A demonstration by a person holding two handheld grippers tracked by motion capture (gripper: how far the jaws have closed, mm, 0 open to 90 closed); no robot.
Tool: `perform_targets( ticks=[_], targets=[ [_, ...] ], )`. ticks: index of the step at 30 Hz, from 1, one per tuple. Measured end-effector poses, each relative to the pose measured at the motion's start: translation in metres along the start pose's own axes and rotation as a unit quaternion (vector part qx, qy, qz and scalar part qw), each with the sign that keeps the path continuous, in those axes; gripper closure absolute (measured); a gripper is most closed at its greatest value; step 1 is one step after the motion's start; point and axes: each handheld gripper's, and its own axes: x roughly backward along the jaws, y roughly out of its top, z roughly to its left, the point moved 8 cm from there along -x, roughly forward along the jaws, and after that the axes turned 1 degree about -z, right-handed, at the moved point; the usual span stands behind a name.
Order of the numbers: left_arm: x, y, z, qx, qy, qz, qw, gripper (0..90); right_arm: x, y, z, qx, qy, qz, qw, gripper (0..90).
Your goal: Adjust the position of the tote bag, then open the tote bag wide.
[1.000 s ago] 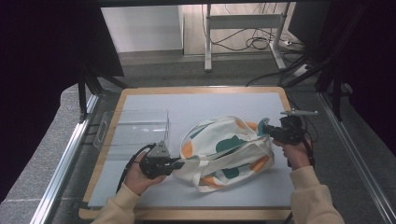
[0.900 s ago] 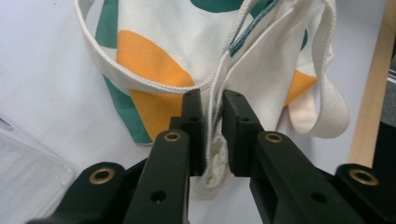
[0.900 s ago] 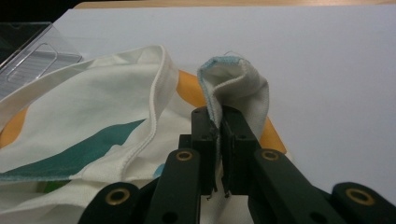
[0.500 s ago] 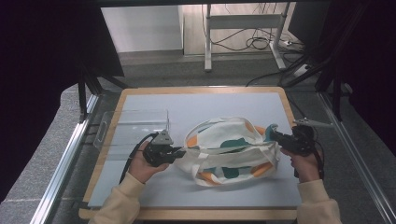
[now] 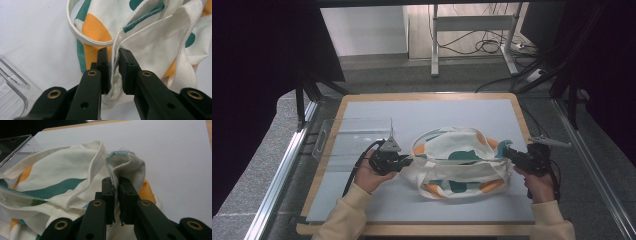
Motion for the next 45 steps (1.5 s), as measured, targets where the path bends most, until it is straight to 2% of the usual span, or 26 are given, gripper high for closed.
perform_targets(
  ticks=[4, 7, 10, 11, 12, 14, 18, 23, 28, 31, 33, 40, 45],
  targets=[
    [0.001, -0.002, -0.002, 0.001, -0.007, 0.003, 1.0000, 78.9, 0.000, -0.002, 0.000, 0.003, -0.005, 0.000, 1.0000, 81.6],
    [0.003, -0.003, -0.004, 0.003, -0.008, 0.001, 1.0000, 76.7, 0.001, -0.002, -0.002, 0.007, -0.012, -0.003, 0.9999, 76.7],
    [0.012, -0.001, -0.006, -0.001, -0.009, -0.009, 0.9999, 69.3, 0.005, -0.001, -0.005, 0.005, -0.020, -0.012, 0.9997, 62.0],
    [0.012, -0.001, -0.006, -0.001, -0.009, -0.009, 0.9999, 64.5, 0.007, 0.000, -0.006, 0.004, -0.023, -0.016, 0.9996, 54.9],
    [0.017, 0.001, -0.008, 0.001, -0.019, -0.018, 0.9996, 60.4, 0.008, 0.000, -0.006, 0.002, -0.026, -0.018, 0.9995, 48.7],
    [0.022, 0.005, -0.010, 0.001, -0.023, -0.027, 0.9994, 51.2, 0.011, 0.002, -0.008, -0.003, -0.034, -0.027, 0.9990, 41.7],
    [0.032, 0.011, -0.015, -0.005, -0.026, -0.042, 0.9988, 41.9, 0.018, 0.006, -0.011, -0.007, -0.043, -0.036, 0.9984, 32.8],
    [0.041, 0.015, -0.017, -0.007, -0.024, -0.050, 0.9985, 38.3, 0.027, 0.013, -0.010, -0.001, -0.045, -0.046, 0.9979, 28.0],
    [0.044, 0.016, -0.014, 0.000, -0.026, -0.053, 0.9982, 36.7, 0.032, 0.024, 0.011, 0.039, -0.014, -0.051, 0.9978, 24.8],
    [0.044, 0.016, -0.013, 0.002, -0.026, -0.052, 0.9983, 36.3, 0.030, 0.027, 0.029, 0.068, 0.015, -0.047, 0.9964, 24.7],
    [0.044, 0.016, -0.012, 0.003, -0.026, -0.052, 0.9983, 36.2, 0.027, 0.026, 0.037, 0.079, 0.027, -0.044, 0.9956, 24.7],
    [0.044, 0.015, -0.016, -0.001, -0.031, -0.049, 0.9983, 35.9, 0.019, 0.021, 0.057, 0.099, 0.064, -0.034, 0.9925, 25.4],
    [0.045, 0.018, -0.017, -0.003, -0.030, -0.054, 0.9981, 35.9, 0.016, 0.019, 0.067, 0.109, 0.078, -0.029, 0.9906, 25.6]
  ],
)
